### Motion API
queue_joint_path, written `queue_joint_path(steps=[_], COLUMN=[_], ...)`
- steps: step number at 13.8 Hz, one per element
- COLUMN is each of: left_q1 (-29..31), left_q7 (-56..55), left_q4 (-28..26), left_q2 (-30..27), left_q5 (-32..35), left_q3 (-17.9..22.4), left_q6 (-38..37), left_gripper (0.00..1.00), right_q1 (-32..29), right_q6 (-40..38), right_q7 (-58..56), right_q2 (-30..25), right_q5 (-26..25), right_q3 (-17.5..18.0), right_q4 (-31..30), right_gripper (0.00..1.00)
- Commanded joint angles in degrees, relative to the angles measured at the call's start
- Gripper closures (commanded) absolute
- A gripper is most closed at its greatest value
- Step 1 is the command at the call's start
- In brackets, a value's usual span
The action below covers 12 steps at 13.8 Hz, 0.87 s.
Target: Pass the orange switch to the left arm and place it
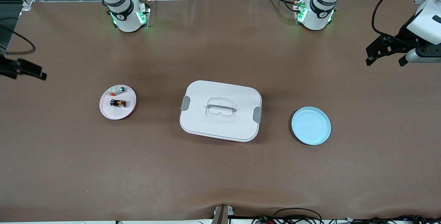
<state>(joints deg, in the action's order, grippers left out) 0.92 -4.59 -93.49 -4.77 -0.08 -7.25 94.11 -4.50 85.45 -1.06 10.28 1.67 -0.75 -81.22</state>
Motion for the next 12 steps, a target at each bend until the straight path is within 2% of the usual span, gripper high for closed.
queue_joint_path(steps=[1,5,7,9,12], left_q1=[0.22,0.22,0.22,0.31,0.31], left_q7=[0.02,0.02,0.02,0.02,0.02], left_q4=[1.20,1.20,1.20,1.20,1.20], left_q2=[0.56,0.56,0.56,0.56,0.64], left_q5=[0.17,0.17,0.17,0.17,0.17], left_q3=[-0.49,-0.49,-0.49,-0.49,-0.49], left_q6=[-0.42,-0.42,-0.42,-0.42,-0.42], left_gripper=[0.00,0.00,0.00,0.00,0.00], right_q1=[-0.42,2.38,4.93,5.64,5.64], right_q6=[2.00,4.90,5.86,12.43,21.32], right_q7=[0.10,0.18,5.50,9.84,9.85], right_q2=[2.99,2.73,2.72,2.38,2.37], right_q5=[-0.18,-3.95,-5.01,-4.31,-4.31], right_q3=[0.13,0.31,0.40,0.49,0.49], right_q4=[0.97,-3.06,-5.17,-12.08,-20.89], right_gripper=[0.00,0.00,0.00,0.00,0.00])
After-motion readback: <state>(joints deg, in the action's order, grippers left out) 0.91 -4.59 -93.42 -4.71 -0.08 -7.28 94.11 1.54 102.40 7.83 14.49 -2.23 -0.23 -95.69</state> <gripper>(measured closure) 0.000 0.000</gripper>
